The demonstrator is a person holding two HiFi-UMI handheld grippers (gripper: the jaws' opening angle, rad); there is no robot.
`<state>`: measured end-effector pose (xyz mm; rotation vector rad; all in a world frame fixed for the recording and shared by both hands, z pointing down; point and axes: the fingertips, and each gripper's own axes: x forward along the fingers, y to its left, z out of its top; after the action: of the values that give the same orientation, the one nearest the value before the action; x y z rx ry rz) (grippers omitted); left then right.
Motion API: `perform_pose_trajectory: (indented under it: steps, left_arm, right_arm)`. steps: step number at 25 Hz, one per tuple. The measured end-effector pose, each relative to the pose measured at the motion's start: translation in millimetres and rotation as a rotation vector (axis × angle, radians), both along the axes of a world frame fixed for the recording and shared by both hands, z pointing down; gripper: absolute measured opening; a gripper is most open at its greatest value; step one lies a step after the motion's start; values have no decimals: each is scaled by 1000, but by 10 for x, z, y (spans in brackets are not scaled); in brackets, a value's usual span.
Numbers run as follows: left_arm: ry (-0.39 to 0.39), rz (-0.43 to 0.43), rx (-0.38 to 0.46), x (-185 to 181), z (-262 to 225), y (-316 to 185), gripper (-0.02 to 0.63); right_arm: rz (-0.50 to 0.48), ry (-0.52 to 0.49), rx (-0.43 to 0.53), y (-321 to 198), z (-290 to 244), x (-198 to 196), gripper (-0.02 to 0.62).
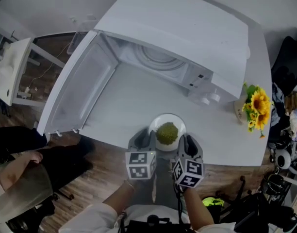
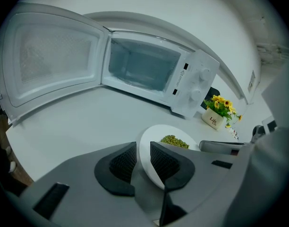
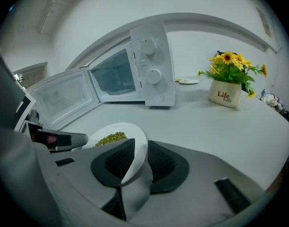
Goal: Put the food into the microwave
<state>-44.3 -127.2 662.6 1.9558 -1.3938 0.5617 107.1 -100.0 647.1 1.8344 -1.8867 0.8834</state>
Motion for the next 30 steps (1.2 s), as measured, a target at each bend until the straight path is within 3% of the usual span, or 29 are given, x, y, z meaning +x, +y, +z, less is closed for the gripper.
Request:
perform_pose_trajectory:
  steps: [10, 30]
  left_arm:
    - [-20, 8, -90, 53, 155, -30, 87]
    - [8, -54, -93, -20, 48, -101, 87]
  right_arm:
    - [6, 11, -52, -38, 129, 20, 110]
    - [-7, 13, -9, -211, -41, -119, 69]
